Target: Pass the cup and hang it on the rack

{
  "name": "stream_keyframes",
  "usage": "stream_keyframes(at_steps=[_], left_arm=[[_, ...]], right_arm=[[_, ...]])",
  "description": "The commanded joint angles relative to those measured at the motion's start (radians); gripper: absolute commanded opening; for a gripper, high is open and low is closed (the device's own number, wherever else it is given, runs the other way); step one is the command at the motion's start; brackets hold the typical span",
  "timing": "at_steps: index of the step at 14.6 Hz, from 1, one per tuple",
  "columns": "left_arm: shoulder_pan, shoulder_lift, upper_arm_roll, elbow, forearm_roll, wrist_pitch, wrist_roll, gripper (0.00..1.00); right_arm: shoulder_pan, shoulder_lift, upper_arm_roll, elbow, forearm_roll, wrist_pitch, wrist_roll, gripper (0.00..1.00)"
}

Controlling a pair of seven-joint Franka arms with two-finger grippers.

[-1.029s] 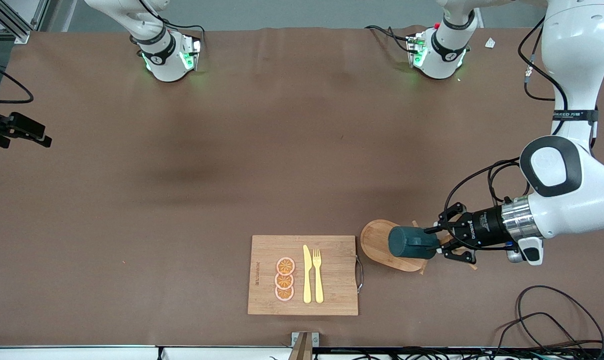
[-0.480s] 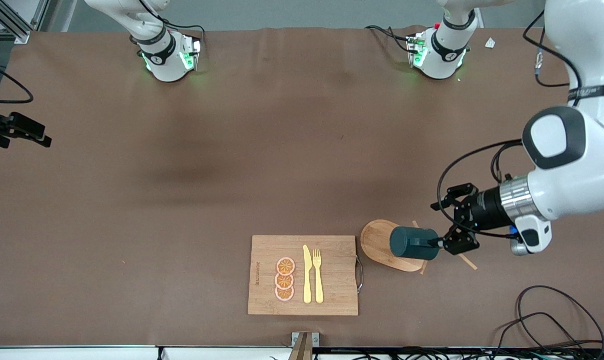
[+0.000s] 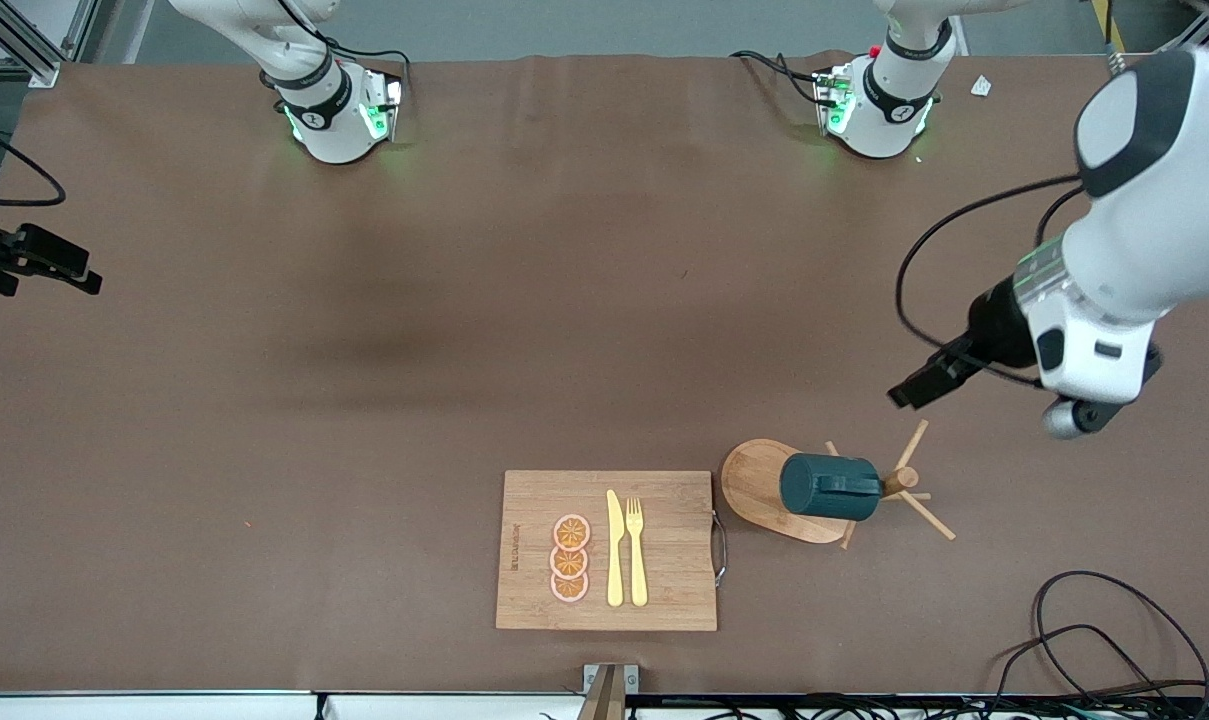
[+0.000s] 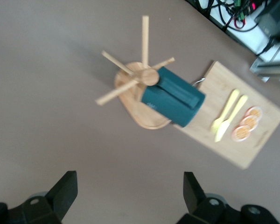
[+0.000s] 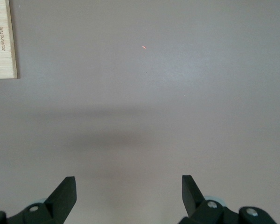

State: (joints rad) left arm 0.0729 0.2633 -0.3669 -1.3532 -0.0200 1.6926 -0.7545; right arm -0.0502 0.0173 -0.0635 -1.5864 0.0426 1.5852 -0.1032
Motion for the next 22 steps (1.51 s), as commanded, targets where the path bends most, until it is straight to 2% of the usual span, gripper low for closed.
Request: stream_keyframes(at_steps=[1, 3, 6, 9, 13, 22], left_arm=[[0.01, -0.087, 0.012, -0.021, 0.077, -0.076, 0.232, 1.0], [0.021, -0.128, 0.023, -0.023, 0.097, -0.126, 0.412, 1.0], [-0.027, -0.2, 0.127, -0.047, 0.095, -0.183, 0.561, 1.0], [-0.094, -0.275, 0.248, -0.127, 0.072, -0.202, 0.636, 1.0], [-0.09, -0.358, 0.259, -0.239, 0.043, -0.182, 0.653, 1.0], [-0.096, -0.355, 0.244, -0.228, 0.038, -0.209, 0.698, 1.0]], right_arm=[[-0.002, -0.022, 0.002, -0.007, -0.009, -0.007, 0.005, 1.0], [-0.002, -0.022, 0.002, -0.007, -0.009, -0.008, 0.007, 1.0], [-0.002, -0.022, 0.002, -0.007, -0.009, -0.008, 0.005, 1.0], [-0.003, -0.022, 0.002, -0.007, -0.009, -0.008, 0.005, 1.0], [-0.005, -0.022, 0.001, -0.007, -0.009, -0.008, 0.003, 1.0], [-0.005, -0.022, 0.001, -0.007, -0.009, -0.008, 0.003, 1.0]])
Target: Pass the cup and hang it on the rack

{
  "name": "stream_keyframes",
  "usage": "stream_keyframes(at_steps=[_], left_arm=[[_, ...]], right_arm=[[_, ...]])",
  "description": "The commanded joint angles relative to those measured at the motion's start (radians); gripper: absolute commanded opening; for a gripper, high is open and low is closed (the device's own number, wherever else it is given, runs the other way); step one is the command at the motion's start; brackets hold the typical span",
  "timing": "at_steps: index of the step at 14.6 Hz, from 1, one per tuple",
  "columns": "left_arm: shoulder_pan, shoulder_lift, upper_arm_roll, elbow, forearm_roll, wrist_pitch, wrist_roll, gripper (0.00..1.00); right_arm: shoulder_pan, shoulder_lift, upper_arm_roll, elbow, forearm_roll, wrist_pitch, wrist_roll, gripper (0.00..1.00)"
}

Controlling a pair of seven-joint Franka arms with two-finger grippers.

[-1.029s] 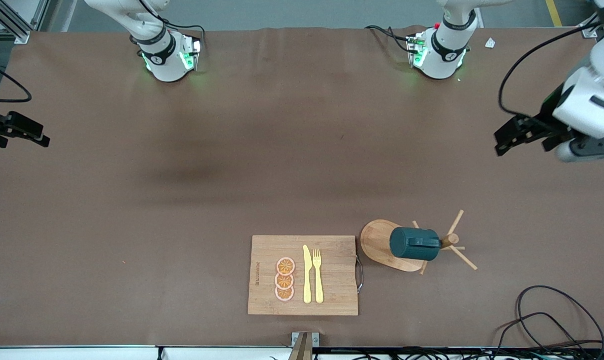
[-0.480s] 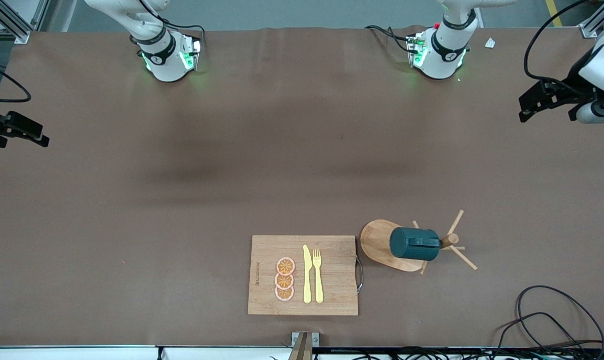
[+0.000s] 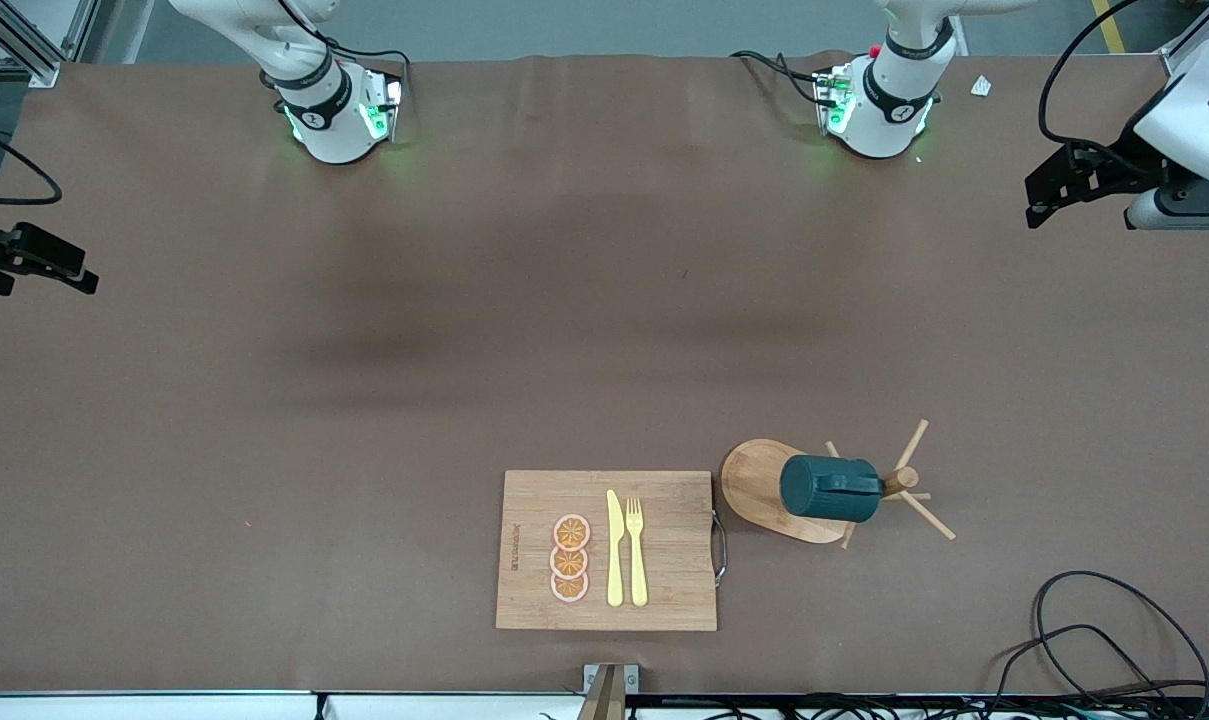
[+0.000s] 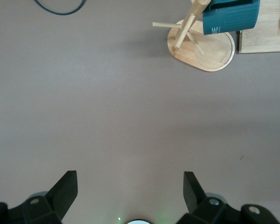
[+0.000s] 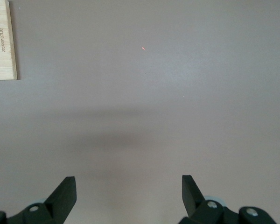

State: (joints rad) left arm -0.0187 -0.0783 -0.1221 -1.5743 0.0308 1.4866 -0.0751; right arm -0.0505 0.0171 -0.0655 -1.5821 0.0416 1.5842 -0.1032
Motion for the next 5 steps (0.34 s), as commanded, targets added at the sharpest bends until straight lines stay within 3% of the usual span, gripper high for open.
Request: stream_keyframes(at_steps=[1, 5], left_arm=[[-0.004, -0.014, -0.002, -0.004, -0.014, -0.003, 0.018, 1.0], [-0.004, -0.014, -0.004, -0.006, -0.018, -0.014, 0.02, 1.0]], right_arm=[[-0.005, -0.022, 0.003, -0.012, -0.008, -0.007, 0.004, 1.0], [-0.003, -0.022, 0.003, -0.009, -0.006, -0.007, 0.005, 1.0]])
